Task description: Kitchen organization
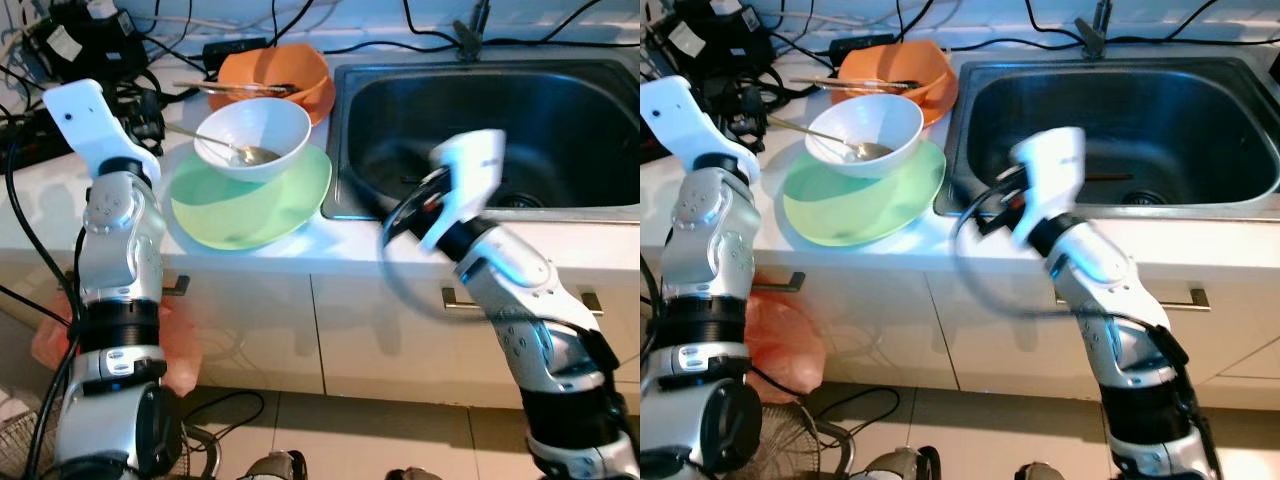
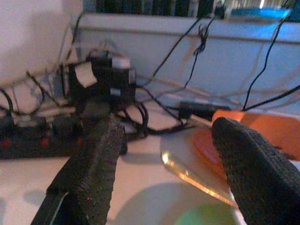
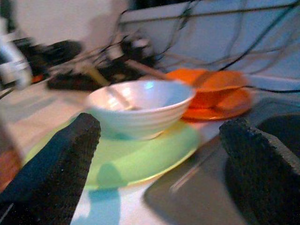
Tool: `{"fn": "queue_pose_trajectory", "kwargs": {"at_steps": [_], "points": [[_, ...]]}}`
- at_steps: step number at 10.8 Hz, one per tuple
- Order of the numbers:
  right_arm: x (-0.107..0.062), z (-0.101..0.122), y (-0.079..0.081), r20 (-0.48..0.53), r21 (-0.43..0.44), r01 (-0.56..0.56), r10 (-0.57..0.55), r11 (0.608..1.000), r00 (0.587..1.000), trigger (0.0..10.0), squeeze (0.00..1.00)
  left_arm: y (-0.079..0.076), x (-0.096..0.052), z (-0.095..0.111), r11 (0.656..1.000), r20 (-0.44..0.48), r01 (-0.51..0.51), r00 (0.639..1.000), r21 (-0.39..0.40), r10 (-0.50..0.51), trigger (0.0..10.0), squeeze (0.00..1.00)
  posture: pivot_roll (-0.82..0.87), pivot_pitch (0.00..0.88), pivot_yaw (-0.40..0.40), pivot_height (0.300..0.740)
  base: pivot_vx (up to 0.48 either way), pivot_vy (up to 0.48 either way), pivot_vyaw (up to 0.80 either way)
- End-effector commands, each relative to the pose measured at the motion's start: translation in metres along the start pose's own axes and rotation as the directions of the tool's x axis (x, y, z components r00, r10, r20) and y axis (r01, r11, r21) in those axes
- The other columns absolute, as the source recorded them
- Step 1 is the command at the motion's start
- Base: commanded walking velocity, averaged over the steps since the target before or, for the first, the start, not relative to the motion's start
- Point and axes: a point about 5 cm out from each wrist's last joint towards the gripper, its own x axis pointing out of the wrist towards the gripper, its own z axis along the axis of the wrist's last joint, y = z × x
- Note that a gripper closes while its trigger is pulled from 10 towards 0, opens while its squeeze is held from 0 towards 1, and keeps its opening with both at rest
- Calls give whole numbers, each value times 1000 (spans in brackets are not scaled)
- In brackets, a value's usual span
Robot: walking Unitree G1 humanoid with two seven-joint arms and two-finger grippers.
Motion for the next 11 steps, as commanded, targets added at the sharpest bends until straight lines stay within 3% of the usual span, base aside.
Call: {"fn": "queue_pose_trajectory", "kwargs": {"at_steps": [1, 4, 10, 11], "points": [[-2, -3, 6, -21, 10, -36, 36, 999, 999, 10000, 8, 8, 3, 0, 1000, -18, -19, 1000, -23, 19, 10000, 0, -38, 164, 95, 740, 0, 0, 0], [-12, -11, 16, -121, 38, -137, 140, 990, 983, 10000, 0, 9, 8, -13, 985, -102, -64, 994, -158, 49, 10000, 0, -52, 177, 95, 740, 0, 0, 0], [-11, -12, 9, -126, 52, -71, 77, 996, 989, 10000, 0, 2, 16, -14, 970, -123, 6, 992, -243, -37, 10000, 0, -46, 171, 100, 740, 0, 0, 93], [-10, -13, 9, -123, 53, -60, 66, 997, 990, 10000, 0, -4, 18, -17, 953, -147, 29, 986, -302, -77, 10000, 0, -47, 167, 101, 740, 0, 0, 0]]}}
